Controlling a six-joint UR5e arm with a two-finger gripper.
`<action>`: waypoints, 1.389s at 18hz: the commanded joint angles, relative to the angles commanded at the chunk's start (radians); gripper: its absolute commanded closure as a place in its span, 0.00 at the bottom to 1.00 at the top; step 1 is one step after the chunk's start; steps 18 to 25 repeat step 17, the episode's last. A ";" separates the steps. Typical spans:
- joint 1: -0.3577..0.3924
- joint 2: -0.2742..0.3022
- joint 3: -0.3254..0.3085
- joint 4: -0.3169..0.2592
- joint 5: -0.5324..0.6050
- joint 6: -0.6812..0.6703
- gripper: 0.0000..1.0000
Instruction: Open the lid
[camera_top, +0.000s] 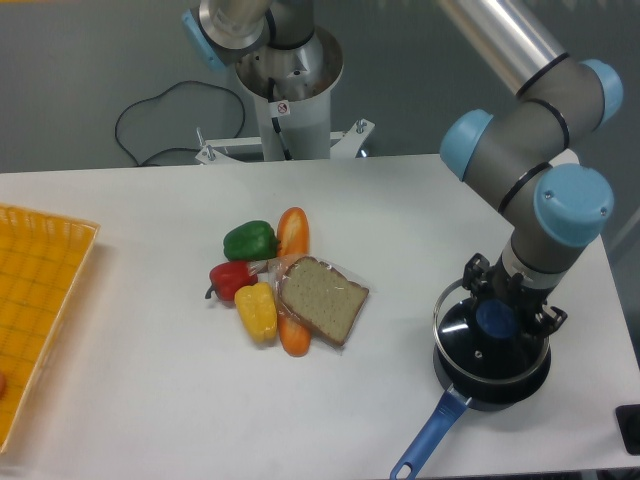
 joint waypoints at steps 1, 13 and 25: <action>0.002 0.006 -0.011 0.002 0.000 0.002 0.44; 0.028 0.069 -0.058 -0.023 0.000 0.080 0.44; 0.028 0.072 -0.063 -0.023 0.000 0.081 0.44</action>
